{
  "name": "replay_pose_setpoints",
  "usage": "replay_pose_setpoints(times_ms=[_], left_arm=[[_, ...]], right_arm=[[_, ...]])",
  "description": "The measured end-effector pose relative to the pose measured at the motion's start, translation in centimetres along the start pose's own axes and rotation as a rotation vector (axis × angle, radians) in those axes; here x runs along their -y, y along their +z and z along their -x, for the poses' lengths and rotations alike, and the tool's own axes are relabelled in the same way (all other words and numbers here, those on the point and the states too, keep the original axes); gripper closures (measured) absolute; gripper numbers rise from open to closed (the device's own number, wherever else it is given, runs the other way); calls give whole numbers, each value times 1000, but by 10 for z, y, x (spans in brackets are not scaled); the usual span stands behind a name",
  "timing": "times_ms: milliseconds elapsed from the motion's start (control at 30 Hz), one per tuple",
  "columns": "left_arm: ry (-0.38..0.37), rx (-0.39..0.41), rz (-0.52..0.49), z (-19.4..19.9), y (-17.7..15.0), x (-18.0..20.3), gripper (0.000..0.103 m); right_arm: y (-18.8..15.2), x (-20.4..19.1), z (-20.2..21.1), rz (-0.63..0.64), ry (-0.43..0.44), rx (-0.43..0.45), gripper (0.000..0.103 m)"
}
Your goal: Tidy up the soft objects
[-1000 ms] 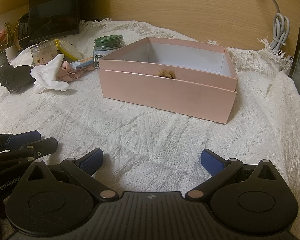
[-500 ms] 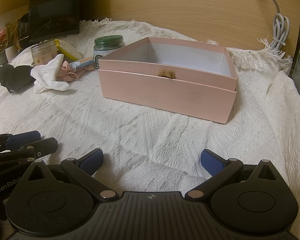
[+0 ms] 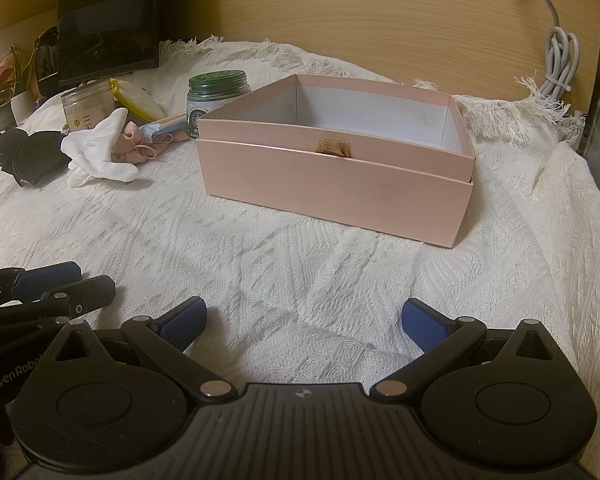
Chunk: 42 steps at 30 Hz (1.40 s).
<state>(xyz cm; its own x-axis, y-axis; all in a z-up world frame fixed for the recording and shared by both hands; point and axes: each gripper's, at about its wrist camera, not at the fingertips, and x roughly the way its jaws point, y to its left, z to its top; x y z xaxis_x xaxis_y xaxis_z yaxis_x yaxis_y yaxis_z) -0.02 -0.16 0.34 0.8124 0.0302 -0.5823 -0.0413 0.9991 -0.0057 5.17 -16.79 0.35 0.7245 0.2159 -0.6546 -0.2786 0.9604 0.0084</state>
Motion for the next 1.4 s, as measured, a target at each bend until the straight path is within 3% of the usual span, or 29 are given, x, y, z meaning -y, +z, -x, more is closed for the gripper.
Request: replay_pose_setpoints(times_ms=[267,433,500,633,833,1033,1167,1300,1400], left_arm=[[-6,-8,0,-1,1,0,68],[-8,-30,-9,-3,4,0,68],[-21,-62,-18,-4,8,-1,68],[-80,-133,-45,-8,19,-10,69],[-193,-232,24,-14,32,-35,74],[-338,-274,28,-17,44,-66,74],[-310,-178,34,-4,67,-109,74],[-178,-99,74,4,95,-173,74],[-94,-62,161,7,113,-235,74]], right_arm=[[-1,1,0,-9,2,-8,0],[6,5,1,-61,7,-64,0],[12,2,-3,-38,-6,-134,0],[21,-2,-8,-32,-25,-213,0],[25,-5,-9,-77,-64,-262,0],[36,-13,-14,-82,-88,-299,0],[67,-39,-7,-44,-136,-196,0],[120,-77,3,-7,-128,-50,0],[167,-110,3,22,-100,37,0]])
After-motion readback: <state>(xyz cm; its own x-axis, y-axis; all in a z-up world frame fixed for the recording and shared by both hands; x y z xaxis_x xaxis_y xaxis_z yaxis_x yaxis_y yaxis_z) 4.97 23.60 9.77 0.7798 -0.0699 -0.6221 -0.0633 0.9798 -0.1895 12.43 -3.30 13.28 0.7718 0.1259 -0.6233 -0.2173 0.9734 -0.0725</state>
